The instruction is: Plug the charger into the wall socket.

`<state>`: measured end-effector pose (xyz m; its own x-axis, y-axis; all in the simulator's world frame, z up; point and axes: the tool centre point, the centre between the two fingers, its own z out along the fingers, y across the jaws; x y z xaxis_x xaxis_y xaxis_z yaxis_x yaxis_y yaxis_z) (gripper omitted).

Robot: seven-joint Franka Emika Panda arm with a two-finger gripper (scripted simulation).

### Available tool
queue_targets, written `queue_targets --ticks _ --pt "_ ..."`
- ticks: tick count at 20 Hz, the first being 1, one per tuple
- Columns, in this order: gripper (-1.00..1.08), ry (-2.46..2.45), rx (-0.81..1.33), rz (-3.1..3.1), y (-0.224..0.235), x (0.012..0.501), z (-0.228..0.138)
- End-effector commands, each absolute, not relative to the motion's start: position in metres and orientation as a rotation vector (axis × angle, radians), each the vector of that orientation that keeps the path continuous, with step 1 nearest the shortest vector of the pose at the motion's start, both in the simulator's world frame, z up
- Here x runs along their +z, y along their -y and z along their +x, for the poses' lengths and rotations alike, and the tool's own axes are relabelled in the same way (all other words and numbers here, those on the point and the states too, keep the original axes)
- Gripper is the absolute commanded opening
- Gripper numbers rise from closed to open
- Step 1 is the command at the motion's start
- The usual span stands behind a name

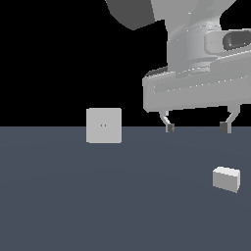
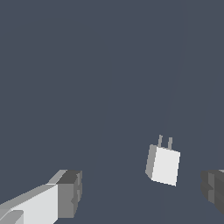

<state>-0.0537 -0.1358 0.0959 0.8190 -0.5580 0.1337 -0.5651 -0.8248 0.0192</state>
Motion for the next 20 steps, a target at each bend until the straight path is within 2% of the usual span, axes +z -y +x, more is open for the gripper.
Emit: queue_targets --ticks 1,10,20 --pt "1.00 1.014 0.207 2.901 0.148 0.086 -0.064" --pt "1.00 1.217 0.237 2.812 0.169 0.064 -0.088" --pt "1.00 1.229 0.236 2.806 0.170 0.058 -0.090"
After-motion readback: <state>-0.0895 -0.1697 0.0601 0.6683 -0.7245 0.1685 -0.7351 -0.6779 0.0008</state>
